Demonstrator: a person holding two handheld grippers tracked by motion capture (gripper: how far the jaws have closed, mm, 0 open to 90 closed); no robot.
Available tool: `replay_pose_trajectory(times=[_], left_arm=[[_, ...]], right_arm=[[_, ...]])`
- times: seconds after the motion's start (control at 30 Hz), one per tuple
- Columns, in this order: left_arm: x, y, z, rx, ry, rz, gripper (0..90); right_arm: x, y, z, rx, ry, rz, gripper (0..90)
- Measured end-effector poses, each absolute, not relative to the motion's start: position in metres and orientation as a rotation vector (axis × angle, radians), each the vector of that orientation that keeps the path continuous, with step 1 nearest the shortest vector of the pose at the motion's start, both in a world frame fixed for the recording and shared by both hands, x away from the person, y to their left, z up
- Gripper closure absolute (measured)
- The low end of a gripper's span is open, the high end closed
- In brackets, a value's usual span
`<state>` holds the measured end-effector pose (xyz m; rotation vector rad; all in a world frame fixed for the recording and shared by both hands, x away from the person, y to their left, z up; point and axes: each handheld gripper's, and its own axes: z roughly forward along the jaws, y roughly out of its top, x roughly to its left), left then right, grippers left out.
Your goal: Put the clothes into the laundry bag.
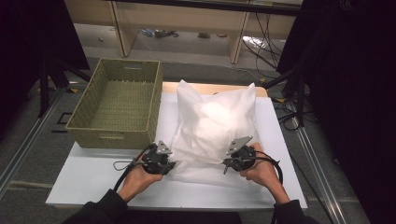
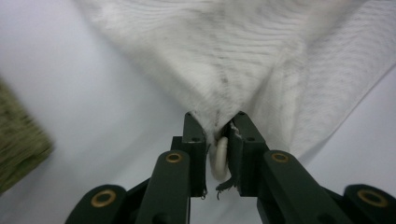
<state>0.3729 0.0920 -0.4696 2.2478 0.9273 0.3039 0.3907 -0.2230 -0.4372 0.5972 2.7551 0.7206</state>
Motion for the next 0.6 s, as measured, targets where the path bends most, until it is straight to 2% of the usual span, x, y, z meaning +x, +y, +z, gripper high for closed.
replay_pose_trajectory(times=[0.13,0.17,0.27,0.33,0.43,0.53,0.57,0.6], left_arm=[[0.377,0.097,-0.48,2.294,0.937,0.206,76.4],[0.375,0.096,-0.479,2.307,0.952,0.255,73.3],[0.362,0.093,-0.471,2.245,0.98,0.36,51.2],[0.353,0.092,-0.461,2.229,0.934,0.369,49.5],[0.342,0.082,-0.452,2.215,0.89,0.354,48.0],[0.349,0.066,-0.459,2.247,0.888,0.347,47.5],[0.353,0.062,-0.465,2.256,0.905,0.347,50.2],[0.356,0.062,-0.468,2.272,0.884,0.365,66.3]], right_arm=[[0.395,-0.214,-0.451,0.585,2.781,0.628,89.5],[0.396,-0.212,-0.451,0.577,2.783,0.616,89.5],[0.396,-0.212,-0.449,0.582,2.772,0.636,89.4],[0.395,-0.214,-0.448,0.588,2.766,0.645,89.4],[0.395,-0.214,-0.448,0.592,2.765,0.657,89.2],[0.395,-0.213,-0.448,0.595,2.766,0.659,89.1],[0.395,-0.213,-0.447,0.589,2.772,0.663,89.1],[0.394,-0.213,-0.446,0.586,2.766,0.667,89.1]])
